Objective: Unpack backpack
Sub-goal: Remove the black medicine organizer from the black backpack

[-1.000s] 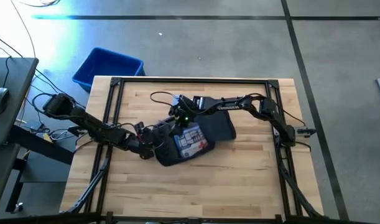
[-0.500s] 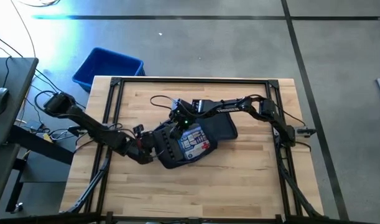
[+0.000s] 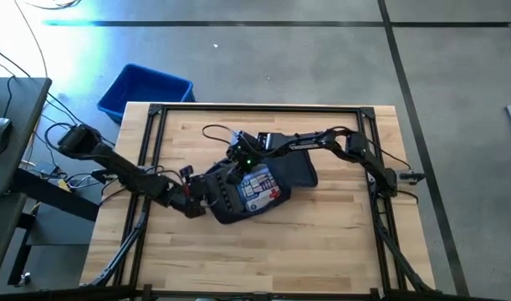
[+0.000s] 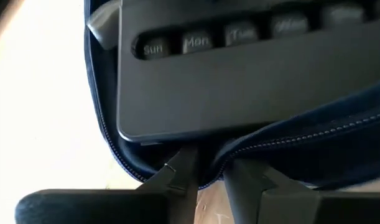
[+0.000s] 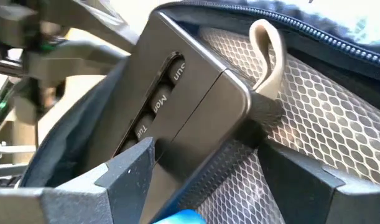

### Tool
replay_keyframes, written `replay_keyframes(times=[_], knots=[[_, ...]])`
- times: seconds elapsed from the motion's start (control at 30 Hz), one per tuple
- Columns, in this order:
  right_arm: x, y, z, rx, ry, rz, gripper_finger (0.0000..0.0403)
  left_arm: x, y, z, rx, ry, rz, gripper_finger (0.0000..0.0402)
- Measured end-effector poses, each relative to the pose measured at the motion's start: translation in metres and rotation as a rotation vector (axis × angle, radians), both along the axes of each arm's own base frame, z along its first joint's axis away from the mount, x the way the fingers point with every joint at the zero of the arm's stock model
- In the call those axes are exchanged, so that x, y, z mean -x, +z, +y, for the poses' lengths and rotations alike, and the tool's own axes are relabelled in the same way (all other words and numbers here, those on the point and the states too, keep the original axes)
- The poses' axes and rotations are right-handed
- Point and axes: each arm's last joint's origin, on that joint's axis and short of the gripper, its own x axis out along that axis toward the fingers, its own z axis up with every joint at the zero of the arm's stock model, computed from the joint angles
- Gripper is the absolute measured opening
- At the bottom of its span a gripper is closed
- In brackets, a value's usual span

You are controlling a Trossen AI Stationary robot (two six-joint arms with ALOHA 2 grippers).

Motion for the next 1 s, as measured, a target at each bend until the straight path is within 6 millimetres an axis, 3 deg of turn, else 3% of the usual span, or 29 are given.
replay_keyframes(times=[0.33, 0.53, 0.63, 0.77, 1.0], knots=[[-0.011, 0.008, 0.003, -0.078, 0.061, -0.161, 0.0272, -0.001, -0.005, 0.006, 0.03, 0.012, -0.011, 0.0023], [-0.011, 0.007, 0.009, -0.068, 0.062, -0.15, 0.027, -0.001, -0.004, 0.006, 0.024, 0.016, -0.021, 0.0023], [-0.011, 0.007, 0.011, -0.067, 0.058, -0.148, 0.0245, -0.002, -0.004, 0.006, 0.027, 0.015, -0.024, 0.0023], [-0.011, 0.01, 0.011, -0.116, 0.037, -0.135, 0.0178, -0.002, -0.004, 0.005, 0.045, 0.011, -0.022, 0.0023], [-0.008, 0.025, 0.011, -0.088, 0.035, -0.151, 0.0173, 0.004, -0.002, -0.003, 0.091, 0.013, 0.048, 0.0023]])
